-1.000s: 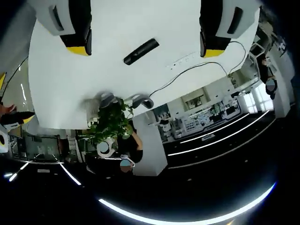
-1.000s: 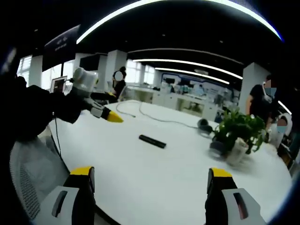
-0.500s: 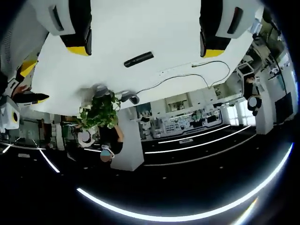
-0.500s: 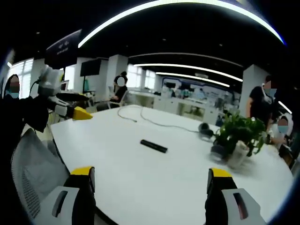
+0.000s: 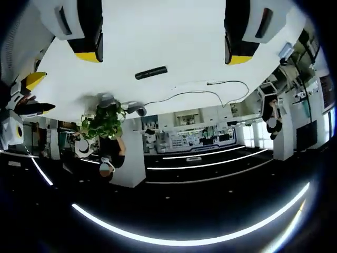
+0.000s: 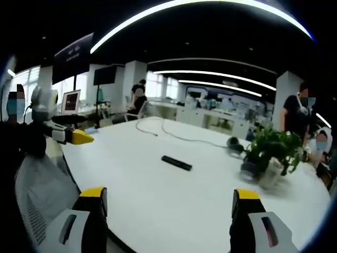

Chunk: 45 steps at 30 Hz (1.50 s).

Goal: Press the specified remote control buttons in sequence, fully releasing each button before pressing the next.

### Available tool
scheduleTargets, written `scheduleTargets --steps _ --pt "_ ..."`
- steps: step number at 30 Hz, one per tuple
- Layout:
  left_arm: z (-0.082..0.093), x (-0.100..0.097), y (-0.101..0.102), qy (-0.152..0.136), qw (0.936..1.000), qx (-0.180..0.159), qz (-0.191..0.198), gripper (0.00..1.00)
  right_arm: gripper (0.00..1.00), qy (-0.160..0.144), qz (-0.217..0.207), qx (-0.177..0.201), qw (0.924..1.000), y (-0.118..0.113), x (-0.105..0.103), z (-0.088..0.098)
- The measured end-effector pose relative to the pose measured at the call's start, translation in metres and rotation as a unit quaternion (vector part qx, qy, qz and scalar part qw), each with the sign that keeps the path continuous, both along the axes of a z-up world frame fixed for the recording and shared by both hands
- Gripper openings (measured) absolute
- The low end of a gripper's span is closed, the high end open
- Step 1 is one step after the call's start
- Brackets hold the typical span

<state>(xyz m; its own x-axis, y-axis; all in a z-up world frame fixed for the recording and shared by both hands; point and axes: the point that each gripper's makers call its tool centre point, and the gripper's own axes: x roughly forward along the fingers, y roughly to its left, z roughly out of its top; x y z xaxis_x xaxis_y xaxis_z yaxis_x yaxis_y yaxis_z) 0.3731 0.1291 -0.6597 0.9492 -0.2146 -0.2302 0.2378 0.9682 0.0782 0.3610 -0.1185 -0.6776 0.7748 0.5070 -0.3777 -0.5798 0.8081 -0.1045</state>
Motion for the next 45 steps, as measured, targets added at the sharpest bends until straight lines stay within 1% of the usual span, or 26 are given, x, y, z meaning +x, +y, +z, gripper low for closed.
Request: scheduleTargets --steps 1,2,3,4,7,10,11,12,16,22,24,28,30,32,35,40,43,45 --pt "-0.003 0.0 -0.002 0.008 0.9999 0.002 -0.007 1.0 0.98 0.002 0.0 -0.001 1.0 0.0 0.0 -0.001" --pt "-0.009 -0.002 -0.002 0.029 0.9993 0.022 -0.007 1.0 0.98 0.004 0.001 -0.001 1.0 0.0 0.0 -0.002" --pt "-0.006 -0.001 -0.001 0.02 0.9991 0.038 -0.005 1.0 0.98 0.005 0.001 -0.001 1.0 0.0 0.0 -0.002" --pt "-0.003 0.0 -0.003 0.004 0.9988 0.048 -0.012 1.0 0.97 0.006 0.0 -0.001 1.0 0.0 0.0 -0.002" --pt "-0.008 -0.001 -0.006 0.014 0.9983 0.054 -0.016 1.0 0.97 0.013 -0.001 -0.003 0.9999 -0.001 0.0 -0.005" --pt "-0.011 -0.001 -0.001 0.018 0.9958 0.09 -0.008 1.0 0.96 0.015 0.0 -0.004 0.9999 0.0 0.0 -0.006" --pt "-0.011 -0.001 -0.001 0.015 0.9955 0.093 -0.008 1.0 0.96 0.015 0.0 -0.005 0.9999 0.0 0.0 -0.006" --pt "-0.009 -0.001 -0.002 0.01 0.9956 0.092 -0.01 1.0 0.96 0.016 0.0 -0.007 0.9998 0.0 0.0 -0.007" --pt "-0.009 0.0 0.002 0.008 0.9965 0.083 -0.009 1.0 0.96 0.019 -0.002 -0.01 0.9998 -0.001 0.0 -0.008" --pt "-0.009 -0.001 0.006 0.013 0.9976 0.068 -0.001 1.0 0.96 0.024 -0.004 -0.014 0.9996 -0.002 -0.001 -0.011" --pt "-0.01 -0.002 0.007 0.014 0.9975 0.07 0.0 1.0 0.95 0.028 -0.001 -0.018 0.9995 -0.001 -0.002 -0.013" --pt "-0.007 -0.002 0.009 0.006 0.9976 0.069 0.003 1.0 0.95 0.03 0.007 -0.028 0.9992 0.002 -0.003 -0.016" --pt "-0.008 -0.001 0.01 0.01 0.9976 0.069 0.005 1.0 0.95 0.032 0.011 -0.034 0.9989 0.003 -0.003 -0.017" --pt "-0.011 -0.002 0.011 0.018 0.9972 0.072 0.006 1.0 0.95 0.033 0.011 -0.033 0.9989 0.003 -0.003 -0.017" --pt "-0.011 -0.001 0.011 0.017 0.9969 0.076 0.005 1.0 0.95 0.032 0.009 -0.028 0.9991 0.003 -0.003 -0.016" --pt "-0.012 -0.002 0.009 0.018 0.9967 0.08 -0.001 1.0 0.94 0.034 0.009 -0.031 0.9989 0.003 -0.003 -0.018" --pt "-0.01 -0.002 0.005 0.007 0.9959 0.09 -0.01 1.0 0.94 0.034 0.01 -0.032 0.9989 0.004 -0.004 -0.018" --pt "-0.014 -0.002 0.005 0.016 0.9959 0.089 -0.011 1.0 0.94 0.034 0.009 -0.032 0.9989 0.004 -0.004 -0.018"
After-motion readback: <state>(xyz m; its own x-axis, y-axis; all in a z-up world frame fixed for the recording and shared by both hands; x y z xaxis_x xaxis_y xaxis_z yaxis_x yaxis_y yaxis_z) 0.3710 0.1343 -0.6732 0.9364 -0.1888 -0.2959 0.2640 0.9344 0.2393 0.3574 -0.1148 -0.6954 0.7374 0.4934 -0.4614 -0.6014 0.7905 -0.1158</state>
